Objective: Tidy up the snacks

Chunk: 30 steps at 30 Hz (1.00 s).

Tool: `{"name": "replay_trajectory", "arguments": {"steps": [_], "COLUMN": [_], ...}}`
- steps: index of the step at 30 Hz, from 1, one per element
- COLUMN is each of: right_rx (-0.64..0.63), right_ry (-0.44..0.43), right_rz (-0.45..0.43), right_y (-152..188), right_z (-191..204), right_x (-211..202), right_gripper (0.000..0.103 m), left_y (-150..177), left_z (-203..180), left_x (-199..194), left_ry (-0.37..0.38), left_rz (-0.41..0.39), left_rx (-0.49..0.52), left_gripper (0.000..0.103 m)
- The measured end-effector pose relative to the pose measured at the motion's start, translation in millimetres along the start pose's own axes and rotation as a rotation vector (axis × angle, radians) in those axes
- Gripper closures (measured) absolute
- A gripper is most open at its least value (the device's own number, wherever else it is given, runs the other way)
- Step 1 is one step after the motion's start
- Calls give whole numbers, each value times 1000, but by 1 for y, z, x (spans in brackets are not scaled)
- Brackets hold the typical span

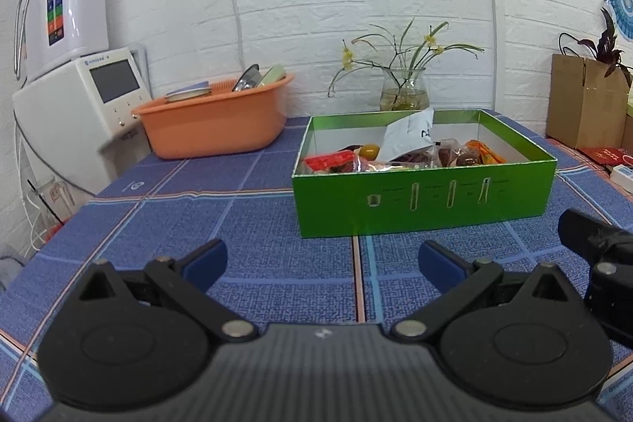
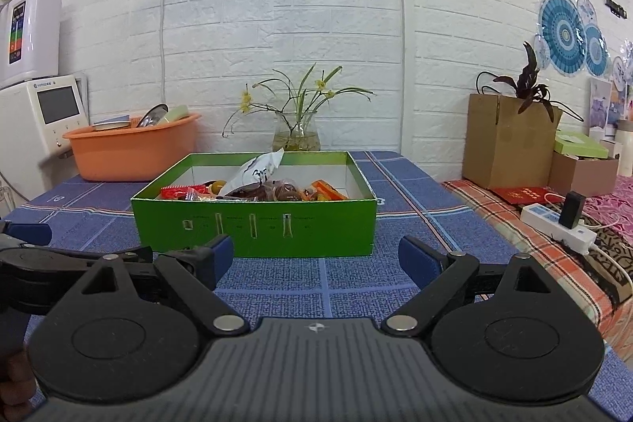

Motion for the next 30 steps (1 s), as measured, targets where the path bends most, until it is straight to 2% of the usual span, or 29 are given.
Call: {"name": "replay_trajectory", "arguments": {"steps": [5, 9, 20, 25, 30], "right_rx": [6, 13, 19, 20, 19], "right_ry": [9, 17, 26, 28, 29], "right_rz": [4, 12, 27, 28, 28], "right_y": [1, 2, 5, 6, 6], "right_z": [-4, -7, -12, -13, -13], "right_x": [1, 2, 6, 5, 6], "right_gripper": [0, 0, 0, 0, 0], "left_y": [0, 1, 5, 7, 7], "left_z": [-4, -5, -5, -5, -6], "left_x": [-5, -2, 2, 4, 2], "left_ry": [-25, 12, 48, 47, 49], "left_rz": [-39, -21, 11, 27, 11], "left_rx": [19, 0, -38, -41, -44], "left_gripper": [0, 0, 0, 0, 0]}}
Point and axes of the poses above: each gripper's, at about its wrist camera, not at the fingertips, and x roughly the way its jaws point, z to its left, y to its underside, the point moved 8 cm from there along x, roughly the way its jaws point, and after that the axes turned 14 degrees about x, right-handed, at the moved point
